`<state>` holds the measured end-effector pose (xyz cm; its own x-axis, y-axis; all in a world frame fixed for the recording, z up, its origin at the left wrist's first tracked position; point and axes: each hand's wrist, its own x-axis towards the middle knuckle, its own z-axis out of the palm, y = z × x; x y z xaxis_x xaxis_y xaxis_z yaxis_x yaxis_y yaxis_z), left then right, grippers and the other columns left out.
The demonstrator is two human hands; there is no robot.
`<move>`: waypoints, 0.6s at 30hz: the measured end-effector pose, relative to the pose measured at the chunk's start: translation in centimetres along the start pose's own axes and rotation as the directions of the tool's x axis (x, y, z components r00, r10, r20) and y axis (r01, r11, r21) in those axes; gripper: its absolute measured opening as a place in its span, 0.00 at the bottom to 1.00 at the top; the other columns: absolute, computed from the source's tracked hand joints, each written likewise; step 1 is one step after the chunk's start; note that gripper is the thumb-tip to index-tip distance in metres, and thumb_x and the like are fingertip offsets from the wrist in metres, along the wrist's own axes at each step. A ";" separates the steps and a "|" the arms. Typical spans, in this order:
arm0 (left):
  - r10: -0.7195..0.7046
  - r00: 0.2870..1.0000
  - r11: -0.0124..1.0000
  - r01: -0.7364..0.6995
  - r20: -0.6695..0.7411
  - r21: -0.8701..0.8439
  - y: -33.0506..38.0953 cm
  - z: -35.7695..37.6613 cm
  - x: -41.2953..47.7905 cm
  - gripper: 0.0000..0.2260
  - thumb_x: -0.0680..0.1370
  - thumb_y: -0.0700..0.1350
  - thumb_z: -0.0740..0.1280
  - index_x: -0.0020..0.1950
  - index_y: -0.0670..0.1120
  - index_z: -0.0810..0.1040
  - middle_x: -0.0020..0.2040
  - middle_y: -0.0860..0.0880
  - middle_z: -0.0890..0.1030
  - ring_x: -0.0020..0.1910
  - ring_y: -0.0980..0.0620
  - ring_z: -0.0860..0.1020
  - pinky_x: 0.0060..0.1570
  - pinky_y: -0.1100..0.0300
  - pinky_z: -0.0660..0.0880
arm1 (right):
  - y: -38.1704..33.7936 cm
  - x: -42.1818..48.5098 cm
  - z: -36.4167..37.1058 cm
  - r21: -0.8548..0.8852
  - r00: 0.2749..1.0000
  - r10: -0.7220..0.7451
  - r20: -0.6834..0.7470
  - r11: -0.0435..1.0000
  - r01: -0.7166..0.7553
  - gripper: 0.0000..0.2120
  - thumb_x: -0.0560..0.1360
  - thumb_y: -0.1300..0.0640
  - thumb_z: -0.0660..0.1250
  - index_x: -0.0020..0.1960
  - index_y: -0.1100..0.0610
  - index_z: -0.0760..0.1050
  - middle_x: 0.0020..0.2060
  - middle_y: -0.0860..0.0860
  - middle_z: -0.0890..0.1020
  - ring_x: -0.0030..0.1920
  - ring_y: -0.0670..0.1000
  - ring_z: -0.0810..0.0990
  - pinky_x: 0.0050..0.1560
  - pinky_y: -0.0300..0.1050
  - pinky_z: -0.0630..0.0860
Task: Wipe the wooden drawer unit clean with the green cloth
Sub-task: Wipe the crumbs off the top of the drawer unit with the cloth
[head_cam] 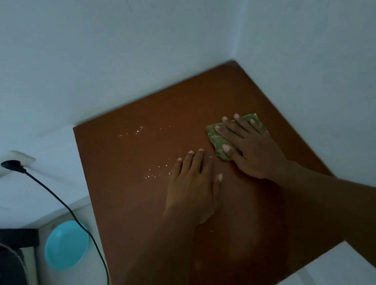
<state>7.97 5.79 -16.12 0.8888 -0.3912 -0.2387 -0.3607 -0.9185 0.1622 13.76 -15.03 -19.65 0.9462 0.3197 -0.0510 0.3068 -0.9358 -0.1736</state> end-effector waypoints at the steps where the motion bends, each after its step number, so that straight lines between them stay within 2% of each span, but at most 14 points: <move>1: -0.013 1.000 1.000 0.013 0.019 -0.001 0.5 0.1 -1.1 0.27 0.84 0.59 0.44 0.81 0.49 0.56 0.83 0.47 0.54 0.81 0.46 0.50 0.79 0.47 0.47 | -0.3 -1.6 0.2 0.009 1.000 -0.009 -0.003 1.000 0.009 0.27 0.82 0.41 0.47 0.80 0.44 0.55 0.81 0.46 0.56 0.81 0.51 0.50 0.79 0.55 0.48; 5: -0.057 0.996 0.998 0.057 0.063 0.000 3.0 0.8 -6.0 0.27 0.84 0.59 0.44 0.82 0.49 0.55 0.83 0.47 0.53 0.81 0.46 0.50 0.79 0.47 0.47 | -1.6 -8.7 1.0 0.054 0.999 -0.044 -0.018 0.998 0.045 0.26 0.83 0.43 0.50 0.80 0.44 0.56 0.80 0.46 0.57 0.81 0.50 0.50 0.79 0.53 0.47; 10: -0.125 0.988 0.992 0.126 0.090 -0.014 6.9 2.2 -12.7 0.27 0.84 0.59 0.45 0.81 0.50 0.56 0.82 0.47 0.55 0.81 0.45 0.52 0.78 0.47 0.48 | -3.8 -17.8 2.1 0.176 0.994 -0.082 -0.073 0.980 0.094 0.23 0.83 0.46 0.51 0.76 0.47 0.66 0.77 0.47 0.65 0.80 0.53 0.58 0.78 0.58 0.57; 15: -0.196 0.973 0.977 0.204 0.119 -0.060 9.5 4.0 -18.7 0.27 0.84 0.59 0.44 0.81 0.50 0.55 0.83 0.46 0.53 0.81 0.45 0.51 0.78 0.47 0.49 | -5.7 -24.2 2.7 0.286 0.986 -0.119 -0.115 0.947 0.148 0.21 0.83 0.51 0.53 0.72 0.51 0.72 0.74 0.49 0.70 0.77 0.52 0.63 0.77 0.54 0.59; 18: -0.225 0.967 0.969 0.235 0.120 -0.073 10.4 4.5 -21.1 0.29 0.82 0.60 0.40 0.81 0.50 0.55 0.83 0.46 0.52 0.81 0.45 0.51 0.78 0.47 0.50 | -6.8 -26.6 2.4 0.297 0.977 -0.120 -0.178 0.940 0.169 0.18 0.80 0.57 0.61 0.67 0.56 0.77 0.67 0.52 0.79 0.71 0.53 0.73 0.72 0.55 0.69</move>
<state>-15.83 4.21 -13.66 0.9066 -0.1787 -0.3823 -0.1206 -0.9779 0.1709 -13.74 -16.86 -19.45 0.9057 0.3979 0.1461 0.4181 -0.7812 -0.4636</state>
